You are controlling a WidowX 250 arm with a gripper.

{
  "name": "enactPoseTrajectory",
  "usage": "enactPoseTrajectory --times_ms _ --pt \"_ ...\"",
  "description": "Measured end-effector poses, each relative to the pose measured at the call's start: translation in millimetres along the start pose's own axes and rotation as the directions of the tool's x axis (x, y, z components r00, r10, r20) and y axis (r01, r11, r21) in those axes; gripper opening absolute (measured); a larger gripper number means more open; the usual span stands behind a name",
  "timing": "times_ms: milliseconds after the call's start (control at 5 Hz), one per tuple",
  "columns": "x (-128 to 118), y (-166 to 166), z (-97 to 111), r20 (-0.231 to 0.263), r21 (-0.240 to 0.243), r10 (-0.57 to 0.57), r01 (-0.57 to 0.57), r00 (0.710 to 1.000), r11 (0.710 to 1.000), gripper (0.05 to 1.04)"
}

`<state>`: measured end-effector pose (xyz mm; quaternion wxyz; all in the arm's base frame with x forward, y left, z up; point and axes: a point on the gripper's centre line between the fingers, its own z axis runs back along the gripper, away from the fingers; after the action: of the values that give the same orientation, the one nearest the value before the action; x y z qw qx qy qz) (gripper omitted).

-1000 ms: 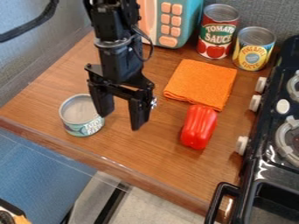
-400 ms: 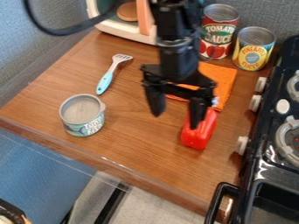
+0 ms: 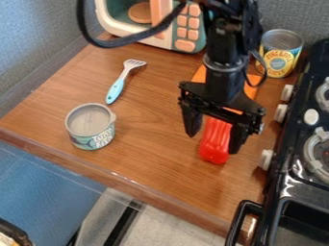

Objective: Move the red pepper between the orange towel and blue spatula

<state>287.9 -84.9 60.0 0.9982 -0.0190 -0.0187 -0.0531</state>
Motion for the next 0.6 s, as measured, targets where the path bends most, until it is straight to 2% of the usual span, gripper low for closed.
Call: enactPoseTrajectory --times_ms 200,400,600 --pt "2.6 -6.7 -4.9 0.044 0.07 0.003 -0.006 0.999 0.998 0.999" --pt "5.5 -6.5 -14.6 0.051 0.089 0.013 -0.017 0.999 0.996 0.999" --pt "5.5 -2.6 -25.3 0.032 0.12 0.029 -0.032 0.999 0.992 0.999"
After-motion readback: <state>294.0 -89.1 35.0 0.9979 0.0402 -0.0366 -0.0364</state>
